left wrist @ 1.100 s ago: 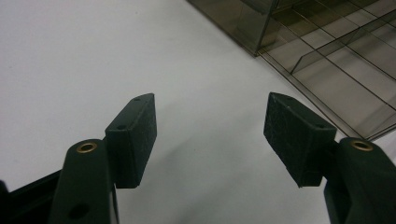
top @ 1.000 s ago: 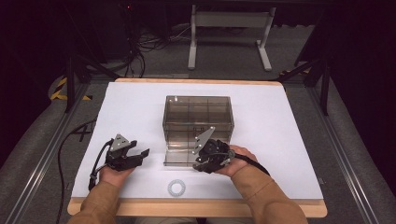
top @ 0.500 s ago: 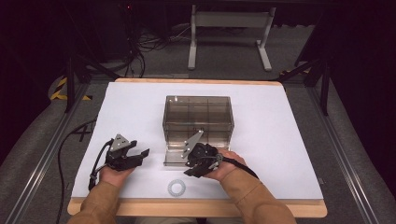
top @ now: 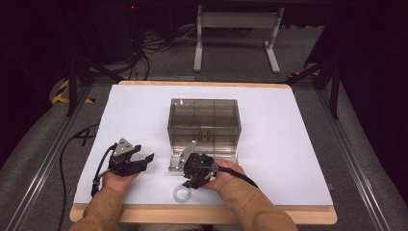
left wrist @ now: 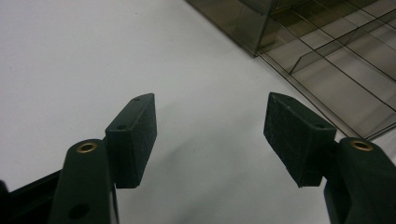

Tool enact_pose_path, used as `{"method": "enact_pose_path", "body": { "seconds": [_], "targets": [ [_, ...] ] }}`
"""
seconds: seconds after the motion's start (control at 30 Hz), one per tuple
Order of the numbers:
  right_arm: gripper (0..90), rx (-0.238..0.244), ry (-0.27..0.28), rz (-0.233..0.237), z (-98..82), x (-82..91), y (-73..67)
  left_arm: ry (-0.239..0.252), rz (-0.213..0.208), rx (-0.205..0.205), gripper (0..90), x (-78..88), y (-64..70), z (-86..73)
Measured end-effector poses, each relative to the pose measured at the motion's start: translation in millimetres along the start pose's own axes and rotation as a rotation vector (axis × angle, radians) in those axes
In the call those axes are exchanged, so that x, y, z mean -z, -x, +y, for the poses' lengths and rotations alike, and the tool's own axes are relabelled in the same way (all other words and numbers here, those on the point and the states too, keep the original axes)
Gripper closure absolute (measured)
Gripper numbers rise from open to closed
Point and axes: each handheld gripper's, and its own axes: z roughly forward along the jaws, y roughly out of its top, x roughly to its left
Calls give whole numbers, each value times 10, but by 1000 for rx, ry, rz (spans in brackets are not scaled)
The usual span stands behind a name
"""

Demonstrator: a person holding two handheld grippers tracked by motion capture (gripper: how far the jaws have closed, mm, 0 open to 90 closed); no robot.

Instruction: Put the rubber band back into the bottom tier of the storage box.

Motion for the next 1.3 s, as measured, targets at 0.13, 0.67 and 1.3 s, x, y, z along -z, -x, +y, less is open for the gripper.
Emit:
{"method": "enact_pose_path", "body": {
  "seconds": [0.13, 0.67, 1.3],
  "targets": [
    [673, 1, -19, 9, 26, -62, -30, 0, 0, 1, 354, 0, 0, 0],
    [677, 27, -74, -7, 79, -220, -105, 0, -1, 0, 354, 1, 0, 0],
    [792, 38, -120, -42, 113, -256, -161, -1, 0, -3, 354, 1, 0, 0]
  ]
}}
